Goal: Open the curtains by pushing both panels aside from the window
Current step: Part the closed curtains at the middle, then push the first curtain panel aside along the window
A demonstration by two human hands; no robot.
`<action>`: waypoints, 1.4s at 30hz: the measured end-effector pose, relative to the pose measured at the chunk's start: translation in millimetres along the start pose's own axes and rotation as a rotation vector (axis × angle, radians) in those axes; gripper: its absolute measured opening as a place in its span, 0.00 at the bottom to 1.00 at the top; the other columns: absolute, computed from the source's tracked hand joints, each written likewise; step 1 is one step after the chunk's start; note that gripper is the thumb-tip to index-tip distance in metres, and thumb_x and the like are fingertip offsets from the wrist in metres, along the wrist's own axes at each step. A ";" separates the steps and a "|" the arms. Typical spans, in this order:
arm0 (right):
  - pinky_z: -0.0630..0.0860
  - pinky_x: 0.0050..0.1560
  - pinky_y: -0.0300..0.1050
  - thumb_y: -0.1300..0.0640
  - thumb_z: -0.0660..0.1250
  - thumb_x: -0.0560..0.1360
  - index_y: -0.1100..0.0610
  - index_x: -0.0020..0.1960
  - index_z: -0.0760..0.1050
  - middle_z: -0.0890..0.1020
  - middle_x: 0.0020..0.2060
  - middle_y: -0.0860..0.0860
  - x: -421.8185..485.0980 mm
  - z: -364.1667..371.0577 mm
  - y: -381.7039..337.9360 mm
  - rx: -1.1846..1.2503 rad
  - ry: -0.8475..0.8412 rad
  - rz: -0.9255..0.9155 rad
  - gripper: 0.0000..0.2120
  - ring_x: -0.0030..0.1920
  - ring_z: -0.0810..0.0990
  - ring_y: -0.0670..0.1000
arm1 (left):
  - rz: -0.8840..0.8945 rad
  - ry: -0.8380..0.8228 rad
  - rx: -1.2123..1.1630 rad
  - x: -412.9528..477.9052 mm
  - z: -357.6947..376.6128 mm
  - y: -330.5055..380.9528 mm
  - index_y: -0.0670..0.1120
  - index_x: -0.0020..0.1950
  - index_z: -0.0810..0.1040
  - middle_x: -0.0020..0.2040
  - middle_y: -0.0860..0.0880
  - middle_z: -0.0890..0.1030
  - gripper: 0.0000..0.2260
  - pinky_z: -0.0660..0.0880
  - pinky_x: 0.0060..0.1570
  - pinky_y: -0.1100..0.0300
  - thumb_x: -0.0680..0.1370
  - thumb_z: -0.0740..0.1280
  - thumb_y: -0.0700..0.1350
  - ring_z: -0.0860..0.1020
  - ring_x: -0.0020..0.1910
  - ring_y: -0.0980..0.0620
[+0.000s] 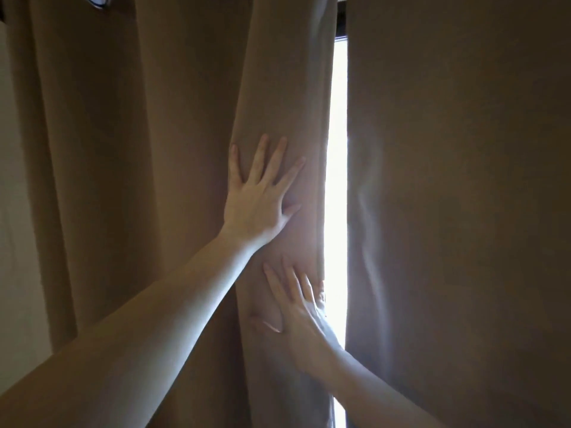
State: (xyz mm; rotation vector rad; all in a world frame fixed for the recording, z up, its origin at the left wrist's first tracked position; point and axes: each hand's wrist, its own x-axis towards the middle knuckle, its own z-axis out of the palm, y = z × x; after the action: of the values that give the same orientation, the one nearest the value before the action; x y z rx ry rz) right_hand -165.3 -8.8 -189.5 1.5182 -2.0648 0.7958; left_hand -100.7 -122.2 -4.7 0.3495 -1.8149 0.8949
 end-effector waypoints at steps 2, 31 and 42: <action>0.48 0.80 0.75 0.26 0.52 0.79 0.36 0.85 0.34 0.38 0.87 0.46 9.7 9.3 -12.0 0.011 -0.014 -0.006 0.43 0.85 0.40 0.55 | -0.016 0.002 0.015 -7.7 5.9 -17.3 0.58 0.89 0.60 0.91 0.45 0.55 0.39 0.49 0.83 0.23 0.81 0.69 0.67 0.52 0.90 0.39; 0.49 0.79 0.76 0.26 0.57 0.79 0.33 0.84 0.35 0.40 0.87 0.48 165.3 180.3 -219.4 0.211 -0.053 -0.140 0.44 0.86 0.41 0.56 | -0.084 -0.077 0.283 -116.3 73.3 -290.4 0.56 0.89 0.58 0.91 0.44 0.52 0.39 0.46 0.83 0.26 0.82 0.67 0.65 0.51 0.90 0.37; 0.47 0.78 0.79 0.29 0.59 0.81 0.34 0.84 0.36 0.40 0.87 0.47 203.9 225.7 -286.7 0.280 -0.086 -0.206 0.43 0.86 0.39 0.54 | -0.136 -0.119 0.319 -159.1 86.2 -377.5 0.56 0.89 0.58 0.91 0.45 0.50 0.39 0.44 0.84 0.28 0.82 0.69 0.63 0.48 0.90 0.38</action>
State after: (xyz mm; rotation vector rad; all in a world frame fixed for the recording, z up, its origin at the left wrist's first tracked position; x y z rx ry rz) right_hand 44.9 -369.4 -167.6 1.9104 -1.8750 0.9853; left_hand 137.2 -466.7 -6.6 0.7322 -1.7314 1.0871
